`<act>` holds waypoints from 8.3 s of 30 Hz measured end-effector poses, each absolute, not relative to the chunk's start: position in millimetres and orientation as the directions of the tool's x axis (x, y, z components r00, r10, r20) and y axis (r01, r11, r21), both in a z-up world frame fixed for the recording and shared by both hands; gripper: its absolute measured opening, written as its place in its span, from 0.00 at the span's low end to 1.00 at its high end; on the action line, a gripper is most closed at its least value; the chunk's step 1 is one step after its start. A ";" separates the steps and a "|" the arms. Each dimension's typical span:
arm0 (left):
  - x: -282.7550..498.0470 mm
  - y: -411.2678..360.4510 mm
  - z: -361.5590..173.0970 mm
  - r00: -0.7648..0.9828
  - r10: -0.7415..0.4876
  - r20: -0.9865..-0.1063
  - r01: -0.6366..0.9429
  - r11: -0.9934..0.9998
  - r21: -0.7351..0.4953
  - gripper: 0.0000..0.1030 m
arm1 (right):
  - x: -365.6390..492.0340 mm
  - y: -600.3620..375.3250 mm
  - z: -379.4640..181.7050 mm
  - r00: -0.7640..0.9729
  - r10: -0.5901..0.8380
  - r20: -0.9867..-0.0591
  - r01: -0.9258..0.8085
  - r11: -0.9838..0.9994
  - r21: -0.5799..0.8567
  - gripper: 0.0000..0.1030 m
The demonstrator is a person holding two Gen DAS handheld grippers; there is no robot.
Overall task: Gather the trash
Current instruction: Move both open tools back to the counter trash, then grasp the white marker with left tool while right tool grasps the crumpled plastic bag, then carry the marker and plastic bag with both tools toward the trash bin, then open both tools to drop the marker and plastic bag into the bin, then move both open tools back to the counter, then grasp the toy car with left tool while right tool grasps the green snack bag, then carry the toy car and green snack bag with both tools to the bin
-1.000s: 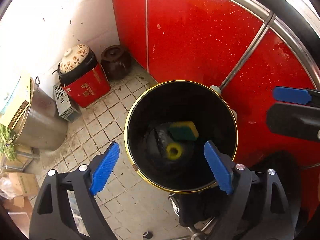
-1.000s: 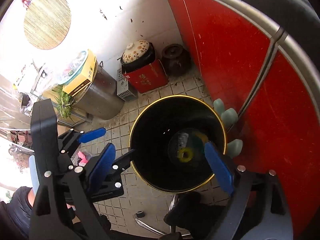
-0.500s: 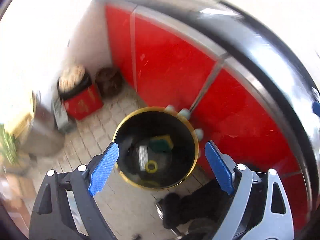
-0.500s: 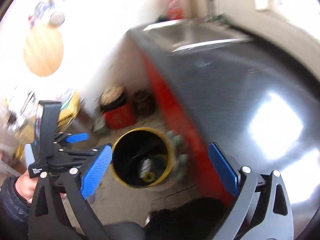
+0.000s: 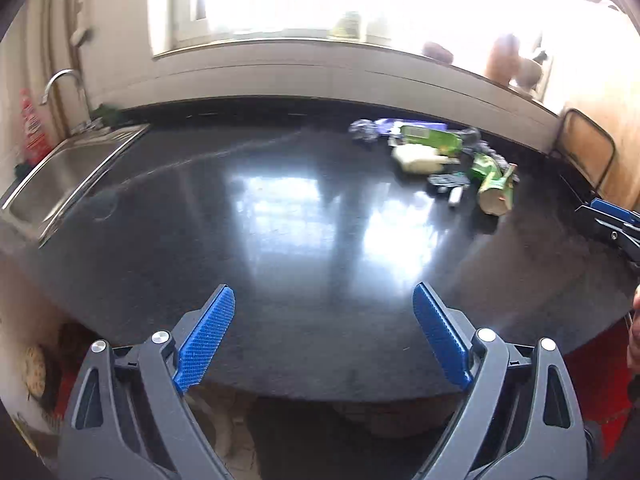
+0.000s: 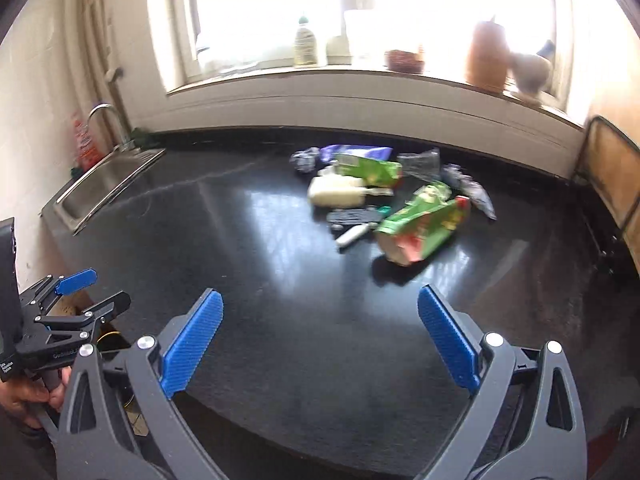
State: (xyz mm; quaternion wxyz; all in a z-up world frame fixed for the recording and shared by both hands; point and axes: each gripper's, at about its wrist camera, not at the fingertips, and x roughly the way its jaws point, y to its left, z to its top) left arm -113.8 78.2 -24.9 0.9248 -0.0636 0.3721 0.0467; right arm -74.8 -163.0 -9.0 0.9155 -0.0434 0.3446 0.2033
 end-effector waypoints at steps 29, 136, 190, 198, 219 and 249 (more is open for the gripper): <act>90.5 -54.6 -88.9 0.576 -0.120 -0.809 0.237 0.971 0.024 0.63 | 111.1 -296.3 -75.1 0.621 0.276 -0.733 -0.360 0.932 0.045 0.91; -359.6 369.2 -233.3 0.346 0.266 -0.900 -0.778 0.617 -0.117 0.11 | -257.2 335.9 -227.3 -0.049 0.433 -0.900 -0.956 0.240 0.168 0.21; -59.4 -30.7 -56.2 0.707 -0.079 -0.703 0.117 0.993 0.006 0.89 | -56.4 -254.0 -39.0 0.673 0.322 -0.665 -0.293 0.943 0.160 0.87; 15.1 -39.3 -77.8 0.636 -0.028 -0.771 0.020 1.000 -0.020 0.89 | -24.7 -250.6 -38.2 0.658 0.331 -0.676 -0.295 0.940 0.173 0.87; 88.5 -55.6 -109.8 0.587 0.006 -0.809 -0.012 1.000 -0.001 0.65 | 179.8 -189.0 -106.6 0.436 0.316 -0.842 -0.173 0.948 0.267 0.84; -18.9 -5.1 -55.6 0.654 -0.067 -0.753 -0.015 0.995 -0.102 0.11 | 17.7 -230.3 -48.4 0.618 0.295 -0.729 -0.271 0.950 0.154 0.60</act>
